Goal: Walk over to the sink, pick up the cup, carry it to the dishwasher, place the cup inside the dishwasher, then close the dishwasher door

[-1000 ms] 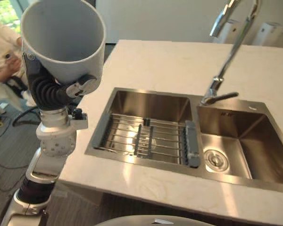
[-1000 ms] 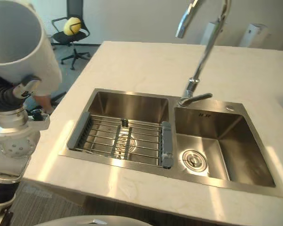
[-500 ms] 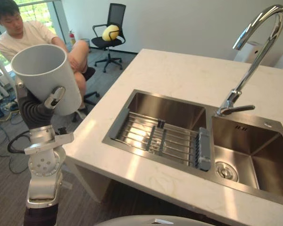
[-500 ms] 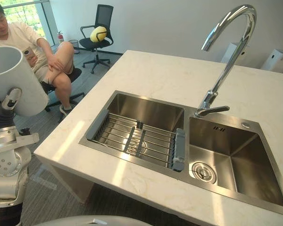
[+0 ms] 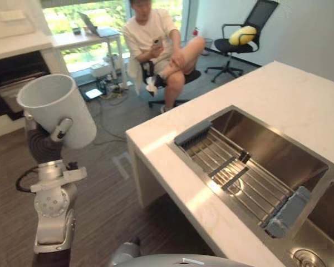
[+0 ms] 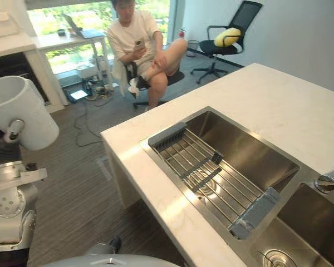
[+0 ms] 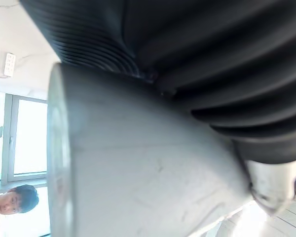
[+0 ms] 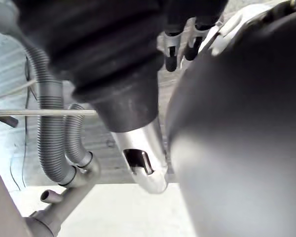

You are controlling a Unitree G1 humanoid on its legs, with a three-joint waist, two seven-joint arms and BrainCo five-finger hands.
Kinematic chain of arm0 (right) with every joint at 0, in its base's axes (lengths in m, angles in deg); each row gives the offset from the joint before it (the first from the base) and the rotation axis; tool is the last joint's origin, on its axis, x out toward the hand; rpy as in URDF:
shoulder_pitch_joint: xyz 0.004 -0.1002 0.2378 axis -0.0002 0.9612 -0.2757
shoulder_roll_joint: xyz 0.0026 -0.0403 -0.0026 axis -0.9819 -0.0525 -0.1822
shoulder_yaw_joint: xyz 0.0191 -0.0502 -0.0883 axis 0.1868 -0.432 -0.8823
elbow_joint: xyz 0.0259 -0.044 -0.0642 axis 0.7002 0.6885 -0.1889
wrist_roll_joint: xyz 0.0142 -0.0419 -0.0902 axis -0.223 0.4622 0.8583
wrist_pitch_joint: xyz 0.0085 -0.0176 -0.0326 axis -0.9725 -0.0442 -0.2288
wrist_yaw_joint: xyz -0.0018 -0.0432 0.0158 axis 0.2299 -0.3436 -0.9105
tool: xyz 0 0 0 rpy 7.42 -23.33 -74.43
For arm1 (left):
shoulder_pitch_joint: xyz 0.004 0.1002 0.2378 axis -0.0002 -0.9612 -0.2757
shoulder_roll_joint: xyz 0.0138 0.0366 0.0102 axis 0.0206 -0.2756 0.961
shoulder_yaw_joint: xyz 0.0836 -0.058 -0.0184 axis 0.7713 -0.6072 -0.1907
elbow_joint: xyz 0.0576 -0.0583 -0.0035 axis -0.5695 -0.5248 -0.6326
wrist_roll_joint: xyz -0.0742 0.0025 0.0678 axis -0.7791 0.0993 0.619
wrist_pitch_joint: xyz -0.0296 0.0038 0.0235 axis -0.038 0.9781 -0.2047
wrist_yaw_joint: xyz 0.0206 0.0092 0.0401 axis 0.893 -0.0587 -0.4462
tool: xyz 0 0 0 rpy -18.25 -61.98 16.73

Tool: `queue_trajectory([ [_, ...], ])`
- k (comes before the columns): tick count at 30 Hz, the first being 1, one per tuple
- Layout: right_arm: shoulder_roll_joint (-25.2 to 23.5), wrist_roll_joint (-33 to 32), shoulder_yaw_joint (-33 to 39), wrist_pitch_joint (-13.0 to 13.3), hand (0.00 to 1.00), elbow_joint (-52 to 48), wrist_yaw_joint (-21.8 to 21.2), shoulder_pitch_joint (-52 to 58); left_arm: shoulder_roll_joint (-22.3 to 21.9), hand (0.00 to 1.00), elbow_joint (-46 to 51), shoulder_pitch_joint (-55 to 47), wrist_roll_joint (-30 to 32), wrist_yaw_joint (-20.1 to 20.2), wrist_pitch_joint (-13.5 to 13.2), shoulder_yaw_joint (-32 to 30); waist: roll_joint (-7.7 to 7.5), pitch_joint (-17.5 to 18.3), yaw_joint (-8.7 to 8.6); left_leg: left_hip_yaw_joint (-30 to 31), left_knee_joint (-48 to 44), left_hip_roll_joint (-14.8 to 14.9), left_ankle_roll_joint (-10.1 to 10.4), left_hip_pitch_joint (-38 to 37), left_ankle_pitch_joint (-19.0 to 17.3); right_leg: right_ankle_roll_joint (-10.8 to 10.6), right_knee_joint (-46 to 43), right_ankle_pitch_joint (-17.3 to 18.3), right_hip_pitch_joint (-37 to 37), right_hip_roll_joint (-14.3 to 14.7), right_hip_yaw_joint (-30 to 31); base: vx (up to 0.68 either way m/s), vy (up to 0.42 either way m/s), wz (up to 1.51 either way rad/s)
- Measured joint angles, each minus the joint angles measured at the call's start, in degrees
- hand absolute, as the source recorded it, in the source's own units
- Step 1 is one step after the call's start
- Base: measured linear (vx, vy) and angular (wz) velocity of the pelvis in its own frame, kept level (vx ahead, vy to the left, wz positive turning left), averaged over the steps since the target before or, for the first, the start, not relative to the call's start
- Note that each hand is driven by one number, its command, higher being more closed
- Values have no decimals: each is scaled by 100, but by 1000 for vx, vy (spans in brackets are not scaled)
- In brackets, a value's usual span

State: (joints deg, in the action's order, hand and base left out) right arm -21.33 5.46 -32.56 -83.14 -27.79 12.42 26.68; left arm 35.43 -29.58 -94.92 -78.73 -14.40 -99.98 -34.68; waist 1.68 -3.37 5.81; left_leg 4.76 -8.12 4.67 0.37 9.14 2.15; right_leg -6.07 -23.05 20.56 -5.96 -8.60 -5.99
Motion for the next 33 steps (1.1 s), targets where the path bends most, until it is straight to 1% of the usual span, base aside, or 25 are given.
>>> queue_trajectory([
  [1,8,-42,-11,-17,0,2,-1,14,-73,100,-13,2,0,67,-43,55,7,-21,-80,-356,29,139,-50,15,-41,29,22,-8,-79,28,-161,-328,-133,194],
  [2,29,-69,-13,-52,0,-6,-7,41,-251,100,-37,37,4,247,-147,170,35,-33,-224,-1135,7,429,-93,88,-196,77,62,-35,-216,48,-520,-264,-104,176],
  [3,36,-89,-25,-135,0,-6,-19,37,-324,100,-33,42,6,325,-193,215,5,-62,-271,-1584,-17,598,-62,170,-216,120,75,-60,-220,-11,-676,-302,132,192],
  [4,145,-70,-29,-323,0,6,-6,-22,-343,100,-14,98,7,425,-232,259,26,-52,-294,-2191,-248,833,-104,396,-182,150,65,-158,-165,-216,-1091,-325,286,122],
  [5,248,2,-29,-497,0,40,-6,-47,-201,100,4,137,2,478,-234,239,-116,-9,-235,-2326,-1093,863,-341,611,-85,87,122,-347,-74,-525,-1271,-310,347,79],
  [6,280,66,-29,-580,0,39,9,-92,-102,100,1,144,-47,482,-239,221,-150,-22,-216,-2323,-1639,917,-362,637,-147,89,249,-472,-73,-641,-1263,-187,287,6],
  [7,318,241,-12,-654,0,12,12,-118,28,100,-87,206,-173,504,-232,184,-139,-18,-164,-2288,-2308,1119,-247,510,-392,124,493,-606,-111,-723,-1120,-151,218,-41],
  [8,459,468,80,-699,0,-168,-44,-32,59,100,-330,334,-379,608,-243,164,259,67,-96,-2208,-1980,1431,-340,-47,-429,-146,285,-467,22,-451,-739,-113,202,-32],
  [9,508,546,179,-746,0,-246,-100,-47,51,100,-454,386,-438,654,-238,134,299,75,-166,-2137,-1210,1319,498,-360,-517,-263,-74,-303,171,-404,-678,-107,96,0],
  [10,319,787,358,-922,0,-118,-200,-234,199,100,-877,467,-578,788,-153,-54,-67,129,-299,-2248,-322,792,453,-507,-23,-191,-532,-122,450,-308,-511,-88,30,53],
  [11,220,955,470,-938,0,10,-268,-295,206,100,-1132,464,-642,824,-71,-170,-162,95,-383,-2428,268,622,594,-660,-125,73,-495,-90,487,-99,-679,-95,-7,92],
  [12,142,1101,575,-927,0,101,-305,-352,192,100,-1293,479,-682,853,-31,-247,-375,112,-503,-2433,117,377,363,-557,-255,465,-144,-118,434,-157,-818,-58,6,103],
  [13,216,1223,607,-915,0,175,-322,-375,154,100,-1314,427,-689,861,45,-206,-347,13,-489,-2229,-602,377,88,-345,-239,487,30,-265,428,-368,-1053,-84,81,65],
  [14,393,1414,605,-859,0,268,-445,-357,215,100,-1288,325,-698,890,140,-218,-197,44,-335,-2109,-1262,429,133,-351,-318,362,222,-453,443,-511,-1074,-98,155,37],
  [15,587,1605,602,-829,0,262,-547,-353,270,100,-1200,286,-750,892,234,-247,12,114,-315,-2034,-1361,518,132,-542,-245,222,462,-621,362,-535,-1177,-98,190,18],
  [16,682,1663,604,-815,0,267,-573,-331,270,100,-1102,247,-778,896,269,-271,133,161,-334,-2027,-1197,571,137,-686,-33,140,518,-678,353,-510,-1226,-42,227,62],
  [17,810,1825,630,-769,0,333,-673,-360,273,100,-962,236,-795,919,368,-278,281,229,-416,-1924,-720,465,291,-780,-71,23,625,-779,354,-527,-1329,-19,258,86],
  [18,805,1832,668,-712,0,456,-777,-430,272,100,-869,229,-801,971,526,-278,290,245,-450,-1879,-416,350,284,-719,-13,-21,895,-951,311,-516,-1438,-13,249,92],
  [20,732,1833,713,-706,0,538,-904,-511,272,100,-857,119,-854,995,728,-281,288,246,-426,-1848,72,210,306,-709,185,-71,1242,-1189,230,-500,-1714,-19,182,82],
  [21,690,1833,700,-710,0,565,-886,-549,270,100,-905,57,-902,1048,844,-243,234,228,-430,-1768,464,144,299,-729,367,-97,1412,-1306,165,-483,-1975,-32,128,86],
  [23,669,1716,692,-655,0,586,-925,-534,275,100,-928,-22,-1027,1177,907,-170,215,224,-411,-1666,996,117,359,-722,581,-119,1536,-1420,163,-385,-2268,-83,113,86],
  [24,594,1609,684,-585,0,582,-902,-554,276,100,-948,-60,-1083,1215,970,-81,144,183,-384,-1541,1186,114,350,-727,733,-81,1596,-1467,101,-346,-2395,-94,89,70],
  [27,480,1376,536,-584,0,582,-717,-556,280,100,-1100,-64,-1119,1238,1035,354,-13,173,-335,-1360,1254,49,303,-765,833,-49,1640,-1509,-30,-316,-2487,-109,43,41],
  [30,457,885,319,-582,0,454,-725,-467,246,100,-1136,-55,-1108,1207,1071,737,-23,179,-423,-1281,1298,4,217,-844,812,-61,1634,-1494,-173,-307,-2447,-129,37,27],
  [33,492,818,85,-591,0,328,-738,-408,19,100,-1136,49,-981,1074,1070,987,-5,188,-564,-1499,1302,-11,154,-915,721,-111,1626,-1458,-254,-287,-2286,-158,67,25],
])
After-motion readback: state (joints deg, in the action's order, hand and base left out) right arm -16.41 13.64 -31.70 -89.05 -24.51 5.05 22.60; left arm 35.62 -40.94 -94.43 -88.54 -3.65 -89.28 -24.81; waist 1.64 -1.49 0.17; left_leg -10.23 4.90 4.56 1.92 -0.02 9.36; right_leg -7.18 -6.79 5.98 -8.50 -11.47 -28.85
